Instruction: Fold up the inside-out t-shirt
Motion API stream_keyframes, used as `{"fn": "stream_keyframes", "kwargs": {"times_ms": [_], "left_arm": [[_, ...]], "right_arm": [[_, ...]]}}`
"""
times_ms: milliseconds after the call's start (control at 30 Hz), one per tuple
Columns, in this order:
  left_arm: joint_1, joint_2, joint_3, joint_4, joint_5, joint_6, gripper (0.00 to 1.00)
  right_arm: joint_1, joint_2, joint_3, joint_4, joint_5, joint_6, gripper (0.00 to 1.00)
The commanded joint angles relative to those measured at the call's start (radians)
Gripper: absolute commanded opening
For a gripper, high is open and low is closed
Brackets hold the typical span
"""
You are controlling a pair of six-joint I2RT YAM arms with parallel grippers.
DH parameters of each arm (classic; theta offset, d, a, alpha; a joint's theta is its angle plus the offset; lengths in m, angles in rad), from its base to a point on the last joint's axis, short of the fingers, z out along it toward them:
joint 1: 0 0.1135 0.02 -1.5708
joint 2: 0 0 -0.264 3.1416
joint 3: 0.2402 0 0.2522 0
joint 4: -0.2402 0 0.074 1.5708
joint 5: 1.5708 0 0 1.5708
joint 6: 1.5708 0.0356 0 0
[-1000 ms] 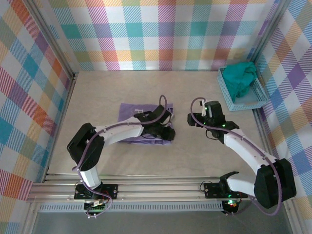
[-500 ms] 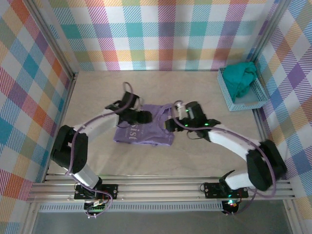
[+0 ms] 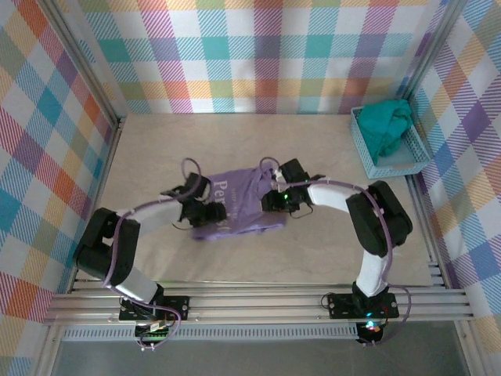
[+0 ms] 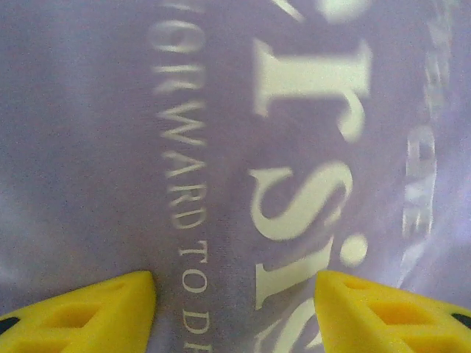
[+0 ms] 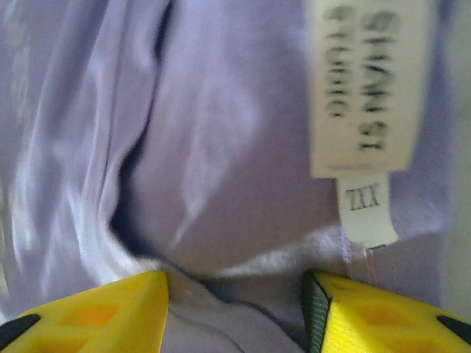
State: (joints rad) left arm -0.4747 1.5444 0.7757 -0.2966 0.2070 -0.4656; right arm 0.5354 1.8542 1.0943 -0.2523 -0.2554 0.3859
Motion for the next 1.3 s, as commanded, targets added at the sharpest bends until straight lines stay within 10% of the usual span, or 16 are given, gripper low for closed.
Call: {"fn": "stream_keyframes", "kwargs": {"times_ms": [0, 133, 267, 467, 667, 1000, 1267], "left_arm": [[-0.234, -0.001, -0.034, 0.097, 0.07, -0.132, 0.6], [-0.432, 0.058, 0.077, 0.212, 0.089, -0.129, 0.62], [-0.434, 0.037, 0.164, 0.224, 0.098, -0.06, 0.63], [-0.138, -0.095, 0.144, 0.157, 0.045, 0.011, 0.74], [0.166, 0.164, 0.356, 0.065, 0.114, 0.124, 0.82], [0.199, 0.539, 0.744, -0.183, 0.158, 0.317, 0.81], [0.197, 0.619, 0.741, -0.179, 0.347, 0.317, 0.72]], "right_arm": [[-0.039, 0.091, 0.158, -0.081, 0.032, -0.081, 0.54], [-0.091, 0.2, 0.367, -0.068, -0.075, -0.104, 0.55], [-0.15, 0.164, 0.418, -0.065, -0.148, -0.107, 0.58], [-0.227, 0.004, 0.221, -0.051, -0.091, -0.121, 0.76], [-0.226, 0.076, 0.255, -0.116, -0.077, -0.128, 0.86], [-0.174, 0.232, 0.335, -0.175, -0.071, -0.117, 0.83], [-0.128, 0.262, 0.338, -0.136, -0.149, -0.074, 0.68]]}}
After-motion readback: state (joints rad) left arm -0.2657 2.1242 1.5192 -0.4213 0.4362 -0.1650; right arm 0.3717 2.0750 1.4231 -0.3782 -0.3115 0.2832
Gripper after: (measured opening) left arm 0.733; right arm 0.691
